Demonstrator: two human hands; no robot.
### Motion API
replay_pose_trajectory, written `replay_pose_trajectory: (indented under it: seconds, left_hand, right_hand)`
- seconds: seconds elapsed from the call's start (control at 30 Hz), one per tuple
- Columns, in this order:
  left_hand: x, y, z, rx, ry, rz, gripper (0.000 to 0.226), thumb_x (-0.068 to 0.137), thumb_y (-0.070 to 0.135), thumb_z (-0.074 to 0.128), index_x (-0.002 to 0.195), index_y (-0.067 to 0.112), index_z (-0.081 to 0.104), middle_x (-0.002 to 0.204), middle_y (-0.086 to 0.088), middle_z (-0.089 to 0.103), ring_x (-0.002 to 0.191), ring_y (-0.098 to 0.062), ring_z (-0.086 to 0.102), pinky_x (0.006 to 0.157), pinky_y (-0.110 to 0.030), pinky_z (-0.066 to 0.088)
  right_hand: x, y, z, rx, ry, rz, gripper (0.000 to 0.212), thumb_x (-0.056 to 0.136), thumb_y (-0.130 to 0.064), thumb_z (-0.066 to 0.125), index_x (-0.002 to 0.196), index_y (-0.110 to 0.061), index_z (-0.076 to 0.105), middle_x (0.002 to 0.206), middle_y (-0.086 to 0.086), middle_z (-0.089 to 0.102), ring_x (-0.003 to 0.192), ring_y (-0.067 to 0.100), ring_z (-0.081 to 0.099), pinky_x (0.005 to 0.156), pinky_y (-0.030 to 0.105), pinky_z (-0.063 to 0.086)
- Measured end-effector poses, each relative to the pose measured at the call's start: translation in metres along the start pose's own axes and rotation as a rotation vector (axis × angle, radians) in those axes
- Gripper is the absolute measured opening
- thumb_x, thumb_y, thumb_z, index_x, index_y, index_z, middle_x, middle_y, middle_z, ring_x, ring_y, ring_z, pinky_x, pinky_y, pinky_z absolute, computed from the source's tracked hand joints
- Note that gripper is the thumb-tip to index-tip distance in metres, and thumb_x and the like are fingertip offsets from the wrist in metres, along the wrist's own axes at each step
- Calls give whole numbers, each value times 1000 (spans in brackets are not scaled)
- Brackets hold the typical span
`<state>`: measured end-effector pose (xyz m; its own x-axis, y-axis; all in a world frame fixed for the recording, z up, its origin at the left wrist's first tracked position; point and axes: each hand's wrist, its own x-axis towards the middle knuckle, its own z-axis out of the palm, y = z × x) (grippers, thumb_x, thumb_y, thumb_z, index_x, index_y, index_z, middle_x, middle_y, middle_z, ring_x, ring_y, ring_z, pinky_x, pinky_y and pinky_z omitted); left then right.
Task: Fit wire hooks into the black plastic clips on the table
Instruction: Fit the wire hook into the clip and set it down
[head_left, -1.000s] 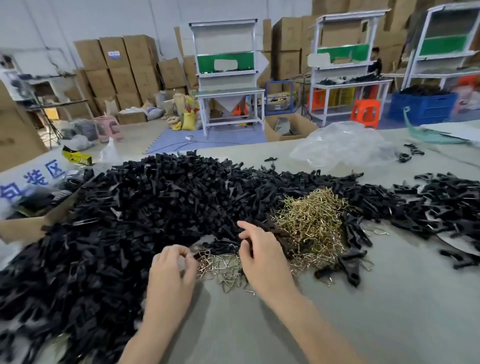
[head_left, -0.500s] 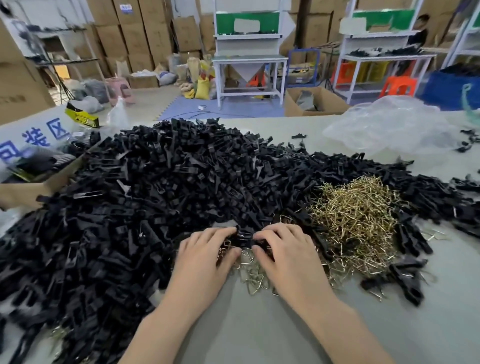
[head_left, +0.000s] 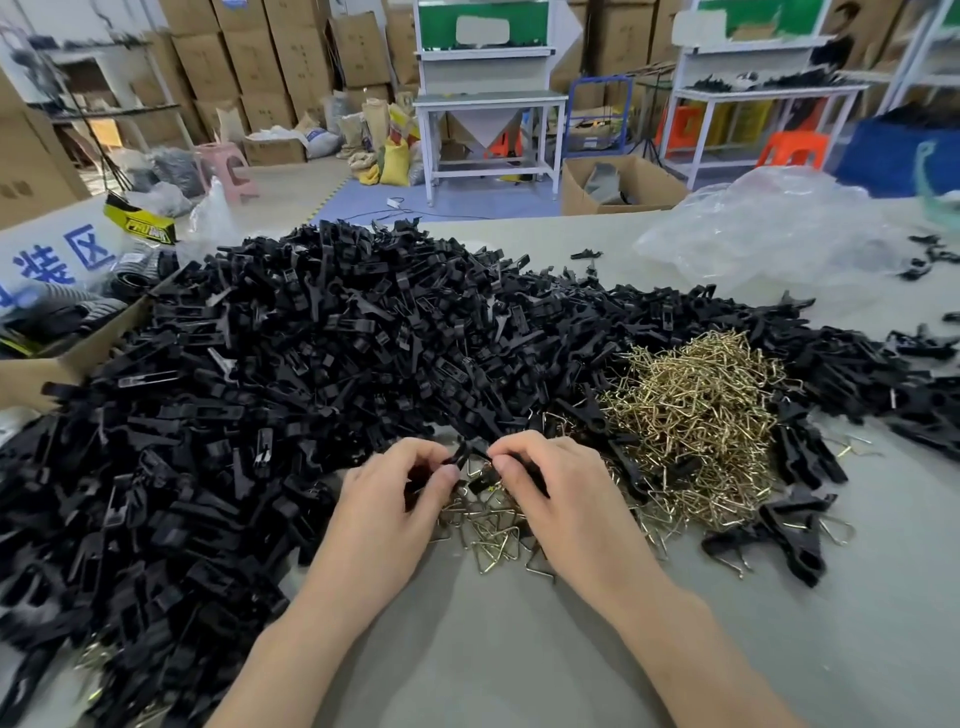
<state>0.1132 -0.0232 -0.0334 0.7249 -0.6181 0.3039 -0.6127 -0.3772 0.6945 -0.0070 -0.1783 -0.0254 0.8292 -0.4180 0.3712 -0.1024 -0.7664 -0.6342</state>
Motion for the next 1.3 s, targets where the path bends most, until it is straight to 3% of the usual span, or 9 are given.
replay_pose_trajectory:
  seconds: [0.1,0.17,0.27,0.43,0.53,0.7,0.83,1.1,1.3]
  left_hand:
    - [-1,1,0,-51,53,-43,7,92,53,55,98,50,55,98,24,65,75,-9,65,70,-17,47]
    - [-3,6,-2,-95,130,-57,8,91,51,58,96,47,55,100,26,65,61,-15,60,61,-14,46]
    - [-2,14,-2,-225,230,-59,6,91,44,64,95,42,60,97,20,69,73,-15,63,69,-18,50]
    - [-2,36,-9,-1039,68,-177,18,90,33,64,99,23,76,86,-1,69,72,-13,61,68,-23,53]
    - [-3,41,-11,-1230,13,-230,22,89,24,60,100,19,77,84,-3,67,68,-11,58,65,-24,53]
    - [-1,40,-14,-1283,9,-299,25,84,24,65,105,18,78,86,-1,67,68,-9,59,66,-23,55]
    - [-1,38,-13,-1286,-8,-345,32,79,18,70,109,16,77,84,-2,67,71,-9,63,68,-22,57]
    - [-6,47,-4,-1073,-51,-316,37,78,26,68,114,24,75,82,-4,67,66,-13,60,58,-25,48]
    - [-9,46,-4,-928,3,-292,29,102,21,52,116,36,73,107,-5,75,81,-14,66,66,-23,54]
  right_hand:
    - [2,-2,-1,74,53,-5,15,102,-43,48,110,-40,61,84,-21,64,92,4,57,87,27,46]
    - [3,-4,-3,191,106,21,11,102,-37,53,107,-40,63,85,-12,69,81,7,63,76,24,50]
    - [5,-9,-9,416,192,104,12,100,-35,58,104,-42,67,91,-15,70,84,5,65,73,11,48]
    - [11,-12,-24,893,192,295,24,86,-46,64,103,-34,76,73,-6,67,66,6,61,67,16,52]
    - [14,-12,-26,1218,130,412,29,80,-38,69,101,-22,80,65,-3,60,61,7,58,66,19,54]
    - [15,-13,-27,1435,27,412,28,75,-36,75,96,-19,80,82,4,70,75,14,68,71,28,59]
    - [14,-16,-26,1413,-64,438,28,73,-42,72,91,-21,76,109,13,75,85,28,76,58,30,61]
    - [14,-10,-17,1478,-103,462,27,79,-6,71,106,-8,71,103,19,74,99,30,74,78,27,60]
    - [13,-11,-12,1403,-148,457,26,81,-4,72,106,-12,75,108,16,74,102,26,73,81,26,59]
